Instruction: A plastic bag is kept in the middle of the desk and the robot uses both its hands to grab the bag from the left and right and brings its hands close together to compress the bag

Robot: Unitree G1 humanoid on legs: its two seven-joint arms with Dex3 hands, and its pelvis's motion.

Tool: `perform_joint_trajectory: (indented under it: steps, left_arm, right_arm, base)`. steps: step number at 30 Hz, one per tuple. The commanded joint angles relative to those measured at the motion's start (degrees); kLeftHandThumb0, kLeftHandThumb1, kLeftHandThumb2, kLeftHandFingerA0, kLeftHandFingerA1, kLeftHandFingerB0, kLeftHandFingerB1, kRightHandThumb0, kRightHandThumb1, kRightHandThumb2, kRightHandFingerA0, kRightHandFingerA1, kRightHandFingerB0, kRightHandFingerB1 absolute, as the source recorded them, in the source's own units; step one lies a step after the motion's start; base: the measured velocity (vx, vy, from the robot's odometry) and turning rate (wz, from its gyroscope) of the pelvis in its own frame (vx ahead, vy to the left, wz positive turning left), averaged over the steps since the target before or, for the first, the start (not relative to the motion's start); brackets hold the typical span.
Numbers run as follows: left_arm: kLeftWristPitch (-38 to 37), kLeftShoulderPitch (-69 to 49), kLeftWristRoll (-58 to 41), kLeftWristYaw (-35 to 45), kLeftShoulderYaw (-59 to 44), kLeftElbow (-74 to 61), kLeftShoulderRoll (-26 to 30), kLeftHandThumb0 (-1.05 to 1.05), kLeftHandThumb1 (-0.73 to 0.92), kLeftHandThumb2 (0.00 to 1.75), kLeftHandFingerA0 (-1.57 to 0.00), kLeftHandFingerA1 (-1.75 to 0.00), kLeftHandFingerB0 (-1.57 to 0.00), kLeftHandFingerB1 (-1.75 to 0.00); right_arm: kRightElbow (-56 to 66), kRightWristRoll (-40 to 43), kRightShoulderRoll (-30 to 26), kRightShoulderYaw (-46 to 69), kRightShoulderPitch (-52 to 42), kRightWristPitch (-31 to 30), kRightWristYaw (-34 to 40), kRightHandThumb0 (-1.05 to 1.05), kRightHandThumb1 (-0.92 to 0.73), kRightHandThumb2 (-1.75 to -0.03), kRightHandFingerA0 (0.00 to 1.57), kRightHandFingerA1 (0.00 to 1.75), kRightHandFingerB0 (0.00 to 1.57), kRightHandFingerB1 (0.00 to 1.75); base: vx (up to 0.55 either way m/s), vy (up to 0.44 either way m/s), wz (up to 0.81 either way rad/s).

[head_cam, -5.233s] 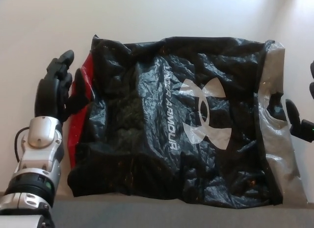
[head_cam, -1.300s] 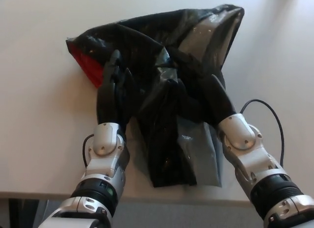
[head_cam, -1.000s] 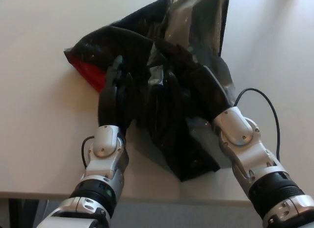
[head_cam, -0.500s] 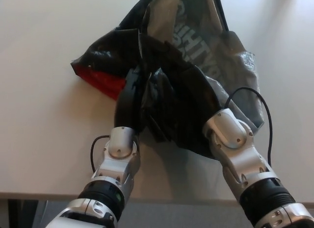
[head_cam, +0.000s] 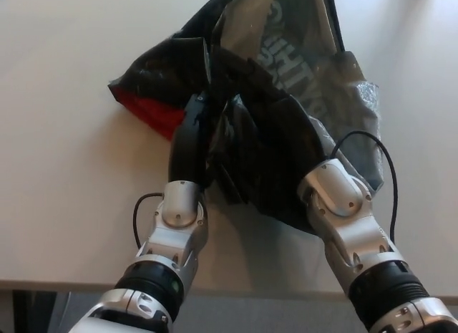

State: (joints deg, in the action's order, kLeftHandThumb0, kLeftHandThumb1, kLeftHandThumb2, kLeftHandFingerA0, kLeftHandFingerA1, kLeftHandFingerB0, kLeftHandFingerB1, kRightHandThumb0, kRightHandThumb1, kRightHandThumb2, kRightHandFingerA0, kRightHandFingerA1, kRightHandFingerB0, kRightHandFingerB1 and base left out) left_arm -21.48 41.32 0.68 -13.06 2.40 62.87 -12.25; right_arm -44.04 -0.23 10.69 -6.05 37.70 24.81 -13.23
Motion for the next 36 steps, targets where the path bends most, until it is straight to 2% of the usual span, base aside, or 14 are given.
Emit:
perform_joint_trajectory:
  steps: [1, 7, 8, 11, 12, 13, 14, 20, 21, 23, 28, 30, 31, 36]
  left_arm:
    - [2.45, 0.17, 6.35, -7.62, 3.29, 0.00, 0.12, -0.72, 0.92, 0.76, -0.27, -0.40, -0.19, -0.31]
    - [2.69, 0.18, 6.48, -8.41, 3.79, -0.26, 0.12, -0.72, 0.92, 0.76, -0.27, -0.40, -0.19, -0.31]
    - [0.68, -2.29, 1.95, -3.05, 0.62, -3.23, 2.33, -0.70, 0.78, 1.14, 0.00, -0.27, -0.10, -0.36]
    - [-2.05, -6.76, -3.80, 5.71, -4.42, -9.99, 7.20, -0.71, 0.92, 0.80, -0.03, -0.24, -0.12, -0.25]
    - [-1.43, -7.75, -3.49, 6.11, -5.05, -13.82, 9.60, -0.76, 0.81, 1.15, -0.03, -0.29, -0.09, -0.31]
    - [-1.29, -8.97, -3.13, 6.64, -5.61, -17.19, 11.41, -0.73, 0.92, 0.82, -0.05, -0.23, -0.13, -0.25]
    - [-0.48, -9.88, -3.36, 6.96, -6.11, -19.70, 12.18, -0.76, 0.80, 1.11, -0.05, -0.33, -0.09, -0.32]
    - [2.66, -15.15, -5.53, 9.66, -9.48, -34.80, 17.96, -0.76, 0.78, 1.15, -0.03, -0.33, -0.07, -0.33]
    - [3.81, -15.90, -6.05, 10.44, -9.95, -36.76, 18.79, -0.80, 0.92, 0.75, -0.07, -0.24, -0.12, -0.26]
    - [4.63, -17.89, -5.93, 10.26, -11.05, -41.17, 20.43, -0.78, 0.78, 1.11, -0.04, -0.35, -0.09, -0.35]
    - [5.57, -22.54, -6.01, 10.99, -12.97, -51.01, 23.40, -0.76, 0.92, 0.77, -0.09, -0.30, -0.13, -0.25]
    - [6.80, -24.89, -6.95, 11.87, -13.62, -55.44, 24.20, -0.85, 0.80, 1.16, -0.01, -0.41, -0.13, -0.39]
    - [7.13, -26.18, -7.35, 12.25, -13.94, -57.15, 24.38, -0.82, 0.90, 0.77, -0.10, -0.30, -0.14, -0.25]
    - [6.48, -32.23, -8.65, 14.05, -15.47, -63.47, 25.35, -0.82, 0.92, 0.75, -0.11, -0.31, -0.15, -0.28]
  right_arm:
    - [2.07, 2.32, -0.94, 1.25, -1.57, -3.05, -2.16, -0.84, -0.77, -1.13, 0.08, 0.40, 0.03, 0.21]
    - [3.11, 2.26, -0.92, 1.37, -1.86, -3.85, -2.42, -0.84, -0.77, -1.13, 0.08, 0.40, 0.03, 0.21]
    - [4.43, 2.76, -4.56, 4.18, -1.56, -2.90, -1.06, -0.79, -0.86, -0.66, 0.42, 0.40, 0.36, 0.33]
    - [7.17, 4.21, -10.75, 9.91, -1.33, -1.85, 1.12, -0.78, -0.84, -0.66, 0.44, 0.42, 0.38, 0.34]
    - [8.31, 3.62, -13.21, 11.19, -1.98, -1.19, 1.48, -0.74, -0.83, -0.65, 0.49, 0.44, 0.41, 0.37]
    - [9.08, 3.77, -15.18, 12.57, -2.49, -1.07, 1.29, -0.71, -0.81, -0.64, 0.51, 0.46, 0.43, 0.38]
    - [10.07, 3.85, -16.35, 13.33, -3.08, -1.15, 1.10, -0.68, -0.77, -0.63, 0.55, 0.46, 0.46, 0.39]
    - [16.78, 5.94, -23.01, 17.80, -7.35, -1.14, -1.40, -0.57, -0.72, -0.61, 0.63, 0.52, 0.53, 0.44]
    - [17.50, 6.63, -23.80, 18.45, -7.93, -1.08, -2.01, -0.57, -0.72, -0.61, 0.63, 0.53, 0.54, 0.45]
    - [19.46, 7.79, -25.78, 20.25, -9.77, -0.89, -2.84, -0.56, -0.73, -0.62, 0.66, 0.54, 0.57, 0.45]
    - [25.49, 8.21, -27.74, 22.49, -14.12, -0.13, -2.36, -0.56, -0.74, -0.62, 0.67, 0.54, 0.57, 0.45]
    - [27.87, 8.76, -28.48, 23.57, -16.34, 1.81, -2.79, -0.53, -0.75, -0.62, 0.68, 0.56, 0.58, 0.46]
    - [29.05, 8.80, -28.77, 23.91, -17.38, 2.10, -2.85, -0.53, -0.76, -0.62, 0.72, 0.54, 0.60, 0.46]
    - [37.35, 10.01, -29.18, 25.21, -24.16, 2.05, -3.17, -0.54, -0.76, -0.63, 0.71, 0.57, 0.60, 0.48]
  base:
    - [0.00, 0.000, 0.00]
    - [0.00, 0.000, 0.00]
    - [0.00, 0.000, 0.00]
    - [0.00, 0.000, 0.00]
    - [0.00, 0.000, 0.00]
    - [0.00, 0.000, 0.00]
    - [0.00, 0.000, 0.00]
    - [0.00, 0.000, 0.00]
    - [0.00, 0.000, 0.00]
    - [0.00, 0.000, 0.00]
    - [0.00, 0.000, 0.00]
    - [0.00, 0.000, 0.00]
    - [0.00, 0.000, 0.00]
    - [0.00, 0.000, 0.00]
